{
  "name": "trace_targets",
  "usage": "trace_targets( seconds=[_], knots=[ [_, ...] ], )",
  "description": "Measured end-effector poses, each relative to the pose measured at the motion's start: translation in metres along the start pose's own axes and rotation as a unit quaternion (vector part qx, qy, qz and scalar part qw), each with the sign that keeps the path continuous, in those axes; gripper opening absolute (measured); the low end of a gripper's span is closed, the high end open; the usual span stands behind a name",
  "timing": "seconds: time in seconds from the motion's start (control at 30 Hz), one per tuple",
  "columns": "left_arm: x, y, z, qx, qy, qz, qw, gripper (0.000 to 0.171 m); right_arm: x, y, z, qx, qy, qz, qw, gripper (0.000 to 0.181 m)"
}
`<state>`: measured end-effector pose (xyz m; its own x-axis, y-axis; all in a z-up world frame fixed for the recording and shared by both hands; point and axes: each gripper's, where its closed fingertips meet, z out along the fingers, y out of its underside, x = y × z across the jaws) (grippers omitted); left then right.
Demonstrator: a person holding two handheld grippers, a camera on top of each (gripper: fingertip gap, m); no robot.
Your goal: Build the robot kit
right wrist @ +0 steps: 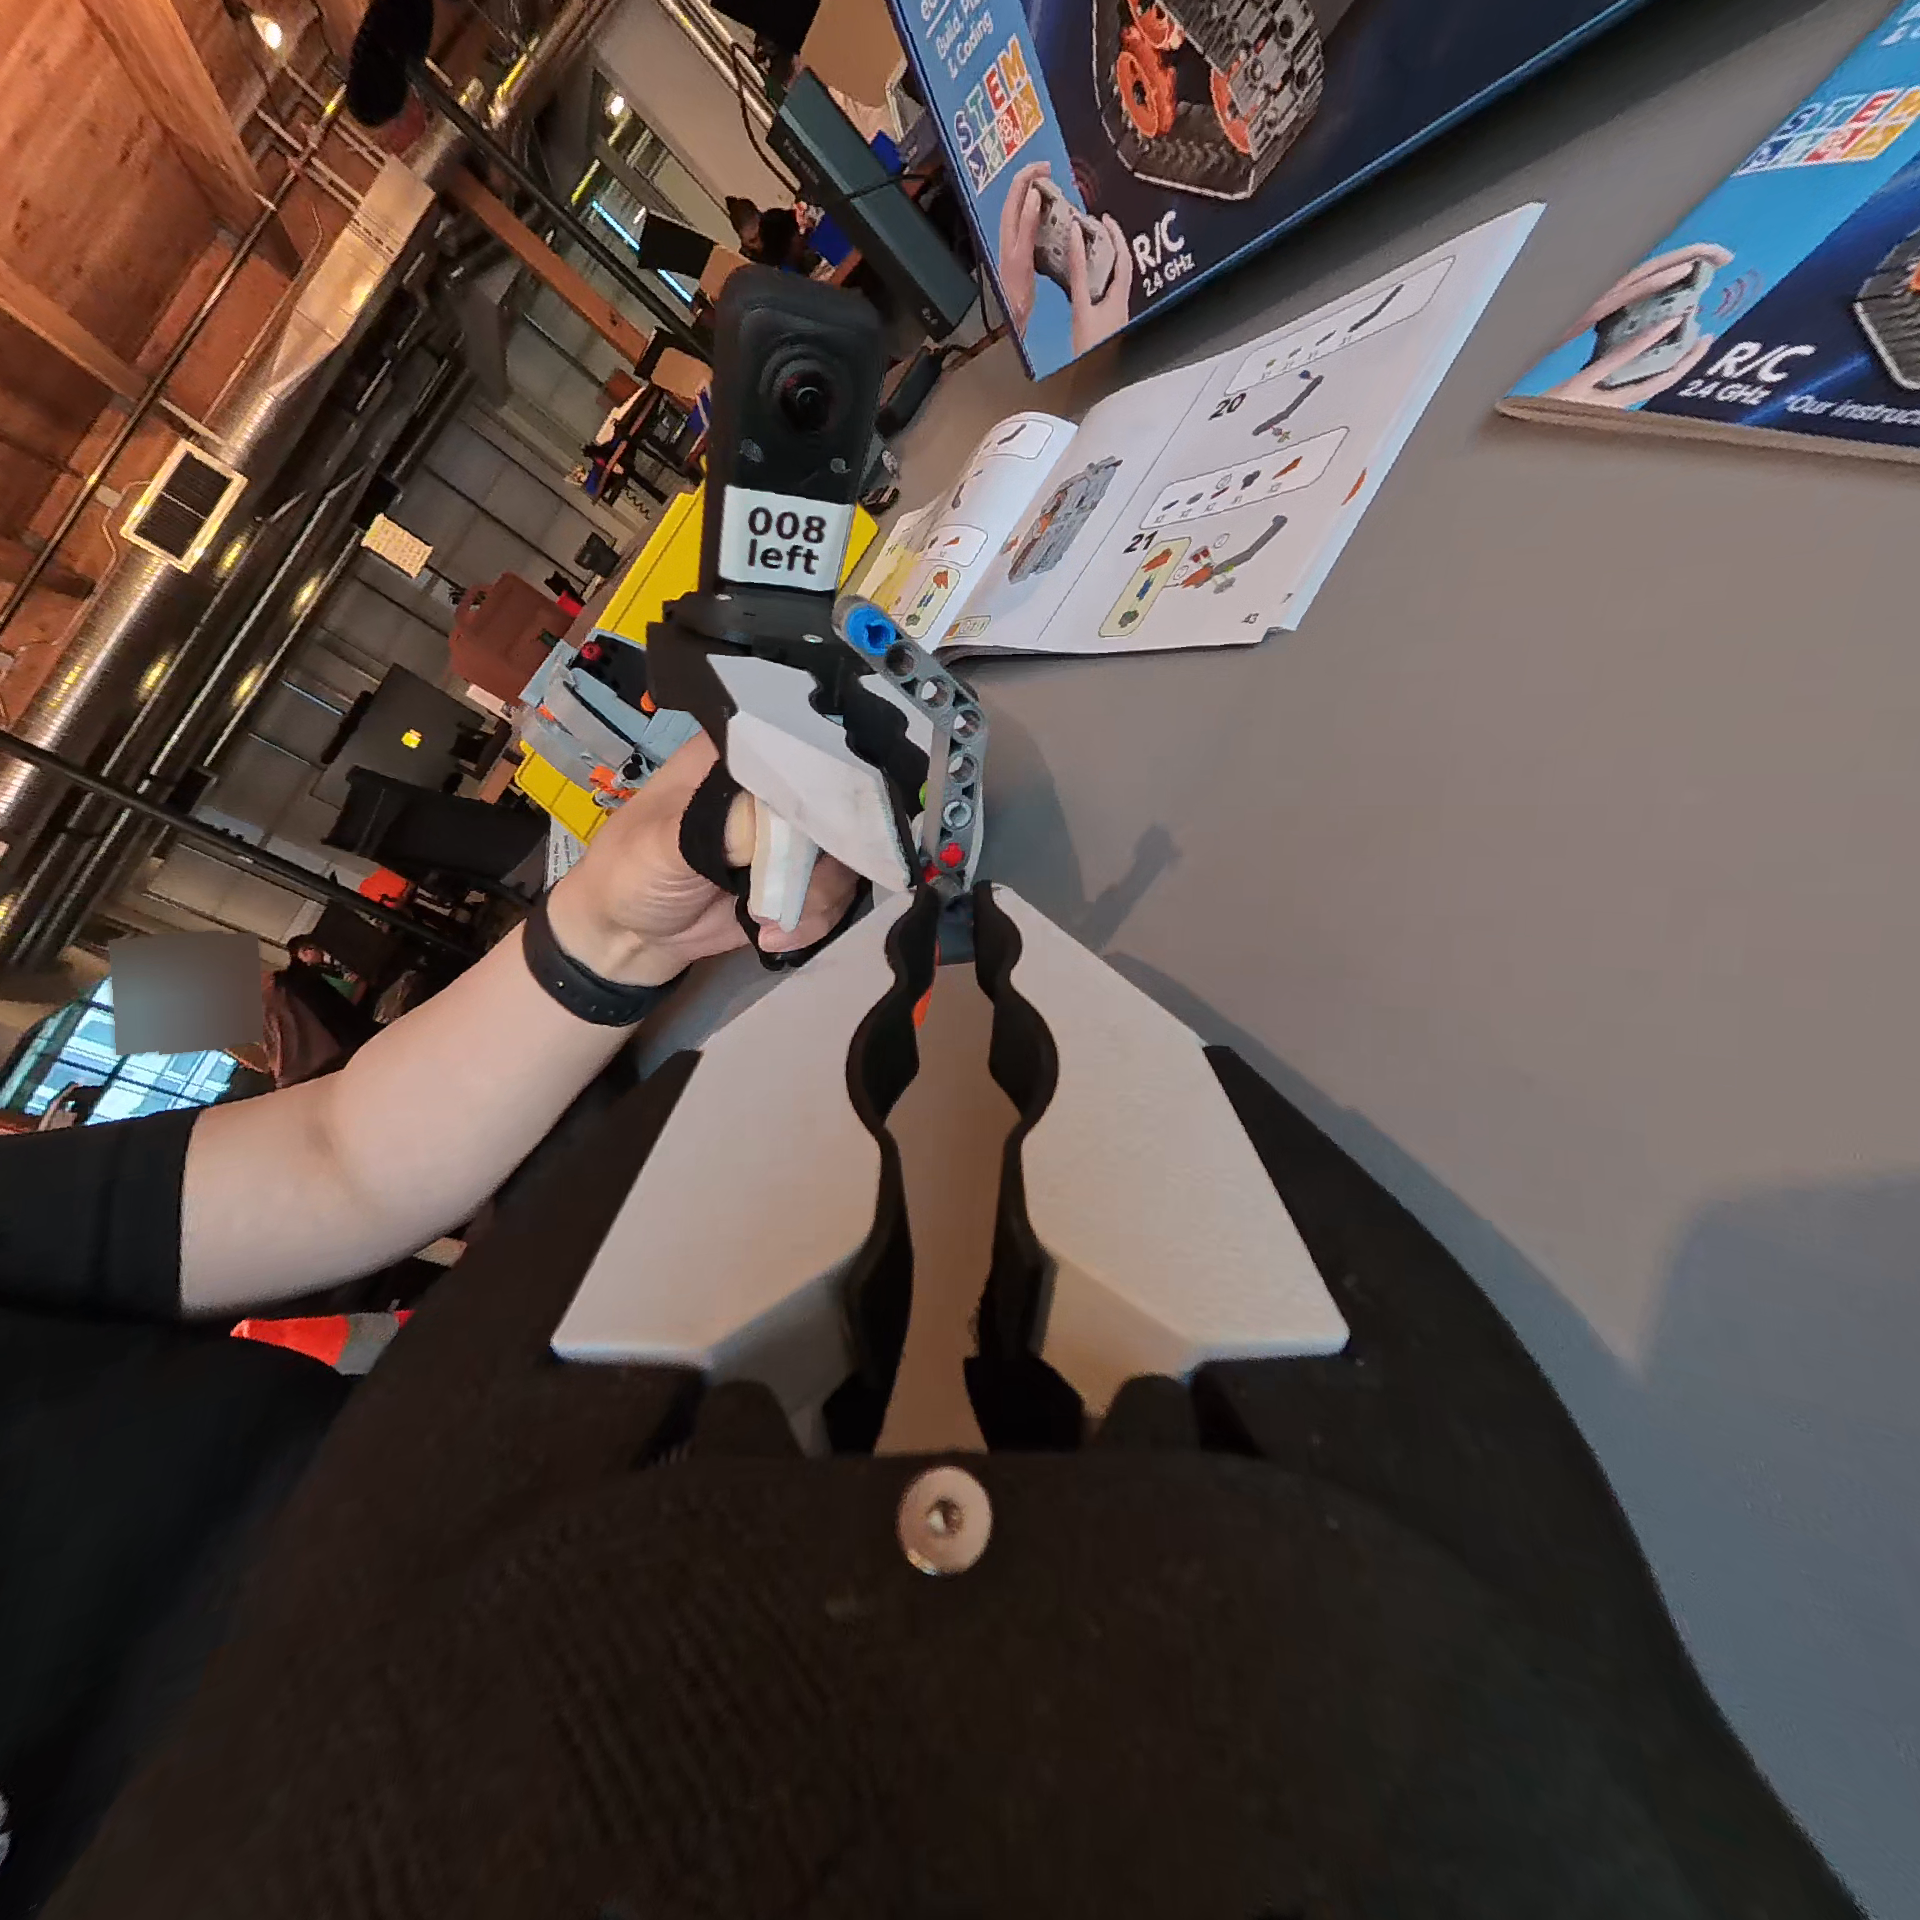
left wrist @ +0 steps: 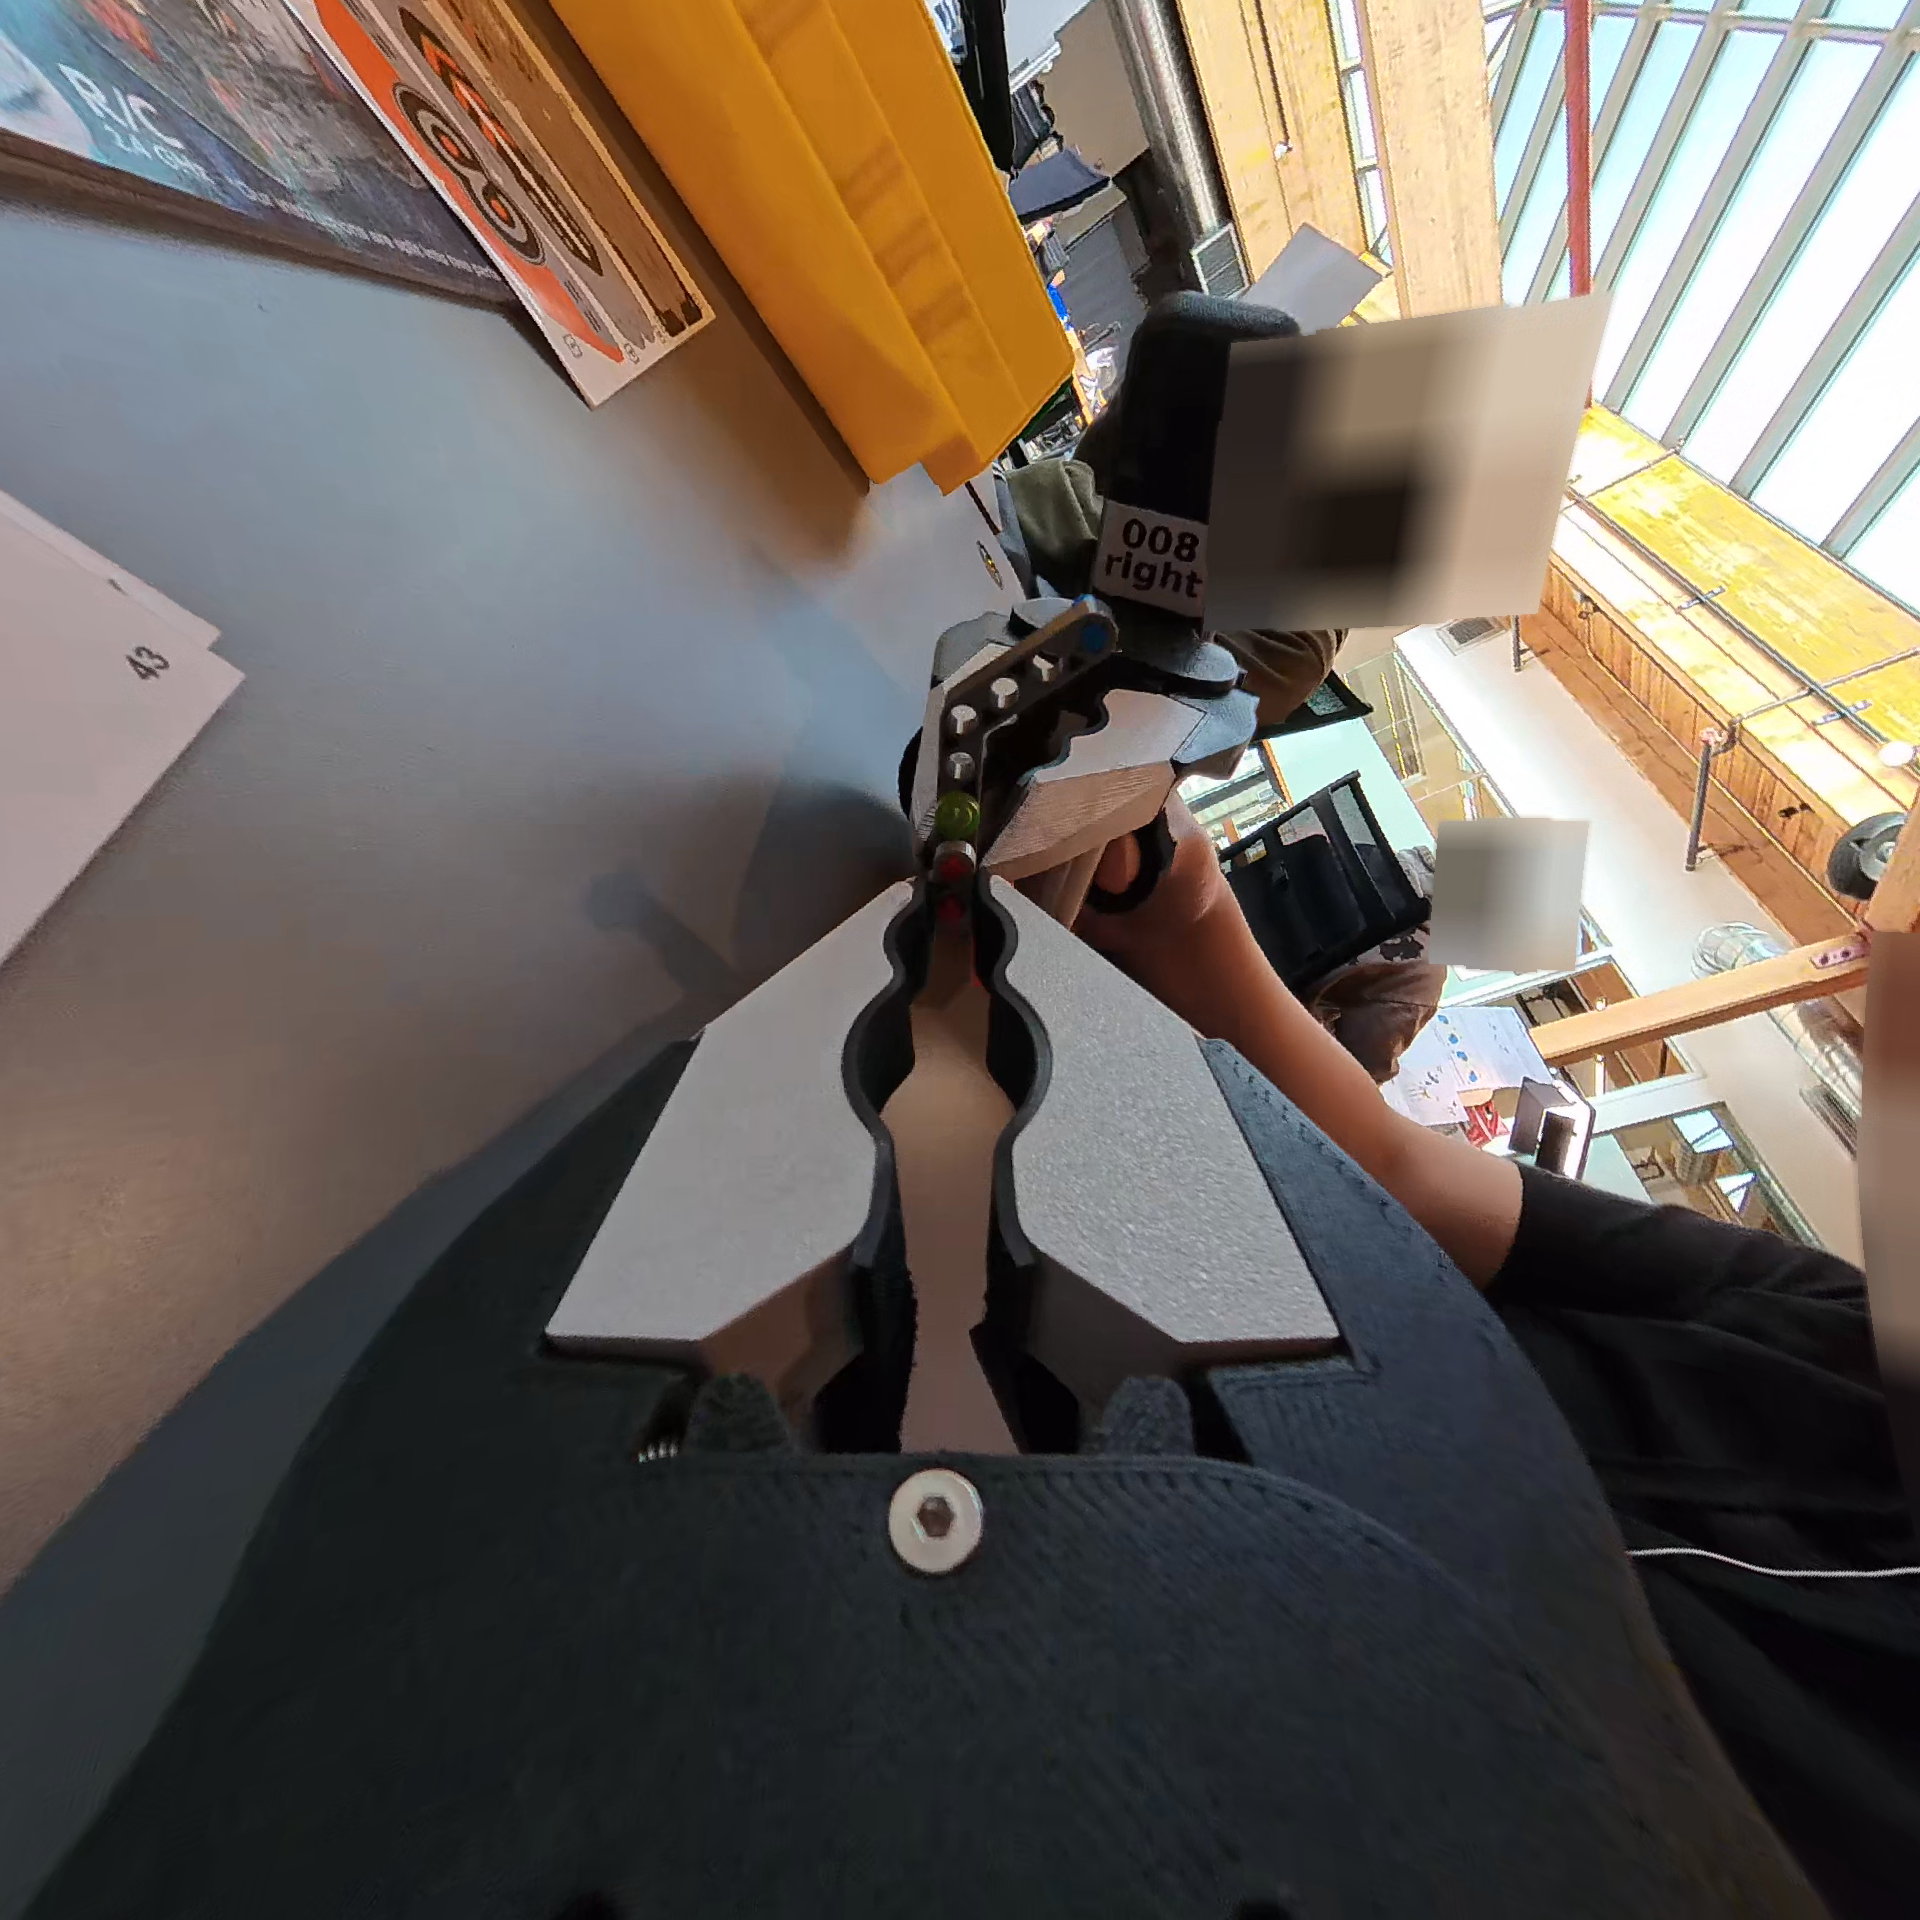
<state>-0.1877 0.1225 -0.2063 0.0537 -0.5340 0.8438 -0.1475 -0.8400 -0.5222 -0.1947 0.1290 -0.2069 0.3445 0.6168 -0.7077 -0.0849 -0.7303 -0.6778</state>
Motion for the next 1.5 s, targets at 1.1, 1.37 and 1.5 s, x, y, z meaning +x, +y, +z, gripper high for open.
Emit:
trace_targets(
  seconds=[1.1,1.37,1.5],
  knots=[
    [0.009,-0.004,0.000,-0.004,0.000,0.036,0.999,0.006,-0.008,-0.005,-0.003,0.006,-0.024,-0.044,0.999,0.006],
    [0.017,-0.006,-0.001,0.005,0.017,0.038,0.999,0.006,-0.015,-0.009,-0.005,0.021,-0.054,-0.035,0.998,0.007],
    [0.018,-0.007,0.000,0.006,0.017,0.043,0.999,0.006,-0.015,-0.009,-0.006,0.021,-0.046,-0.050,0.997,0.007]
  ],
)
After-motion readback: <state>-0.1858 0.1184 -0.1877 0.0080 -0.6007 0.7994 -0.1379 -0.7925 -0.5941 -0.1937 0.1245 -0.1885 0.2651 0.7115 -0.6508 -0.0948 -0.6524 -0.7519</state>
